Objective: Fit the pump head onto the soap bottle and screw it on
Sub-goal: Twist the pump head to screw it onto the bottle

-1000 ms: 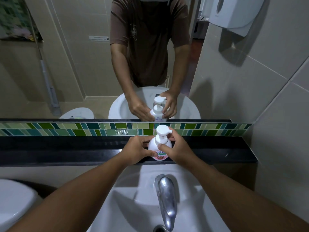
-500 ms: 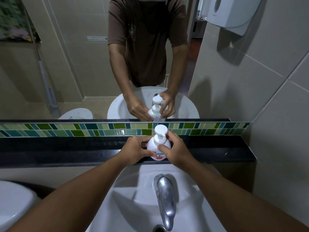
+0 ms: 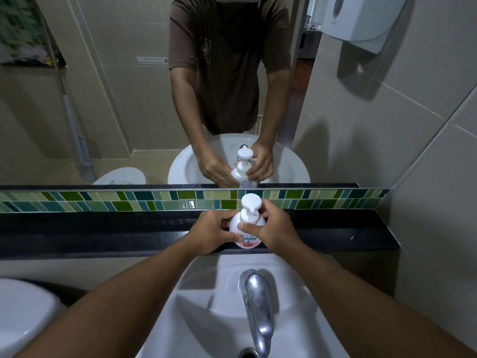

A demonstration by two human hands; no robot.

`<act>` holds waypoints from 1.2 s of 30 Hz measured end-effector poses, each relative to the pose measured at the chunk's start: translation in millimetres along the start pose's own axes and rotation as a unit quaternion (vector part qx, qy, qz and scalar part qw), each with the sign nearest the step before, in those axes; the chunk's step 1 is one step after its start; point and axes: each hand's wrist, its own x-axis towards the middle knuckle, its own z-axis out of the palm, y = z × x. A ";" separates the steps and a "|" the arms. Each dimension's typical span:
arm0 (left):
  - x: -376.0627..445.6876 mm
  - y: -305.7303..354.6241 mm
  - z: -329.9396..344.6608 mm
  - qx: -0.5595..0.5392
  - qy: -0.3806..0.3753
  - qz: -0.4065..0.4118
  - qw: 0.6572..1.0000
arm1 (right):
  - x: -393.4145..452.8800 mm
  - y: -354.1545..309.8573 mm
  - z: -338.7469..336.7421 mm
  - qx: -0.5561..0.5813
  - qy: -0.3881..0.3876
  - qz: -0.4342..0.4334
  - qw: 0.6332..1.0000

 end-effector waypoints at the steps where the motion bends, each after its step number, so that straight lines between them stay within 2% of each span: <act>1: 0.2 0.0 -0.3 0.003 0.000 0.000 1.000 | -0.2 -0.2 -2.8 0.006 -0.014 -0.005 1.000; 4: 0.8 -0.7 -0.3 -0.001 0.003 -0.003 1.000 | -0.2 -0.4 -13.2 0.024 -0.070 -0.021 0.997; 9: 2.8 -2.9 -0.1 -0.011 0.000 -0.010 1.000 | 5.7 0.7 -19.6 -0.084 -0.087 -0.062 0.991; 16: 1.6 -1.6 2.3 -0.002 0.013 0.004 1.000 | 2.6 5.9 -8.4 -0.102 -0.013 -0.115 0.988; 24: 1.2 1.7 1.1 0.015 0.007 0.005 1.000 | -14.5 10.1 23.5 -0.075 0.102 -0.062 0.990; 27: 2.0 5.5 -2.9 0.006 -0.017 -0.002 1.000 | -10.7 9.4 15.7 -0.058 0.058 -0.034 0.996; 32: 5.3 1.7 -4.1 -0.003 -0.014 -0.003 1.000 | 5.9 8.8 -8.5 -0.063 -0.100 -0.032 0.993; 36: 7.2 0.2 -4.1 0.008 -0.010 -0.005 1.000 | 12.0 8.9 -11.6 -0.118 -0.104 -0.069 0.985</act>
